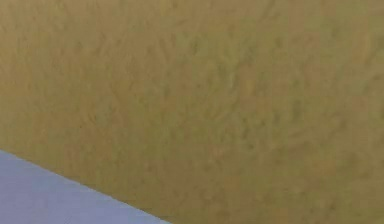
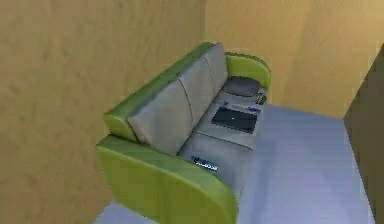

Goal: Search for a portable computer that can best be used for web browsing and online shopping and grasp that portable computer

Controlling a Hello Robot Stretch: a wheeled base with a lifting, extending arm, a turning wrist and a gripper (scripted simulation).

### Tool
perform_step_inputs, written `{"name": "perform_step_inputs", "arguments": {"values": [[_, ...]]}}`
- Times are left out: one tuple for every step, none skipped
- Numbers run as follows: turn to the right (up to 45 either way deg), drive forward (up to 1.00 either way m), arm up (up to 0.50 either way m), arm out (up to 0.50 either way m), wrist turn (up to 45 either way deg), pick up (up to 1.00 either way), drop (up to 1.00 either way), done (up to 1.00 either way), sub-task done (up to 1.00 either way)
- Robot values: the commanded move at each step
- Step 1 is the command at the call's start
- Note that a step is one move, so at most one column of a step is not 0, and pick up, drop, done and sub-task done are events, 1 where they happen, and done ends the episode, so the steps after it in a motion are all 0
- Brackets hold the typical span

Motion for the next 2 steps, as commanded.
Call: {"name": "perform_step_inputs", "arguments": {"values": [[45.0,0.0,0.0,0.0,0.0,0.0,0.0,0.0,0.0],[45.0,0.0,0.0,0.0,0.0,0.0,0.0,0.0,0.0]]}}
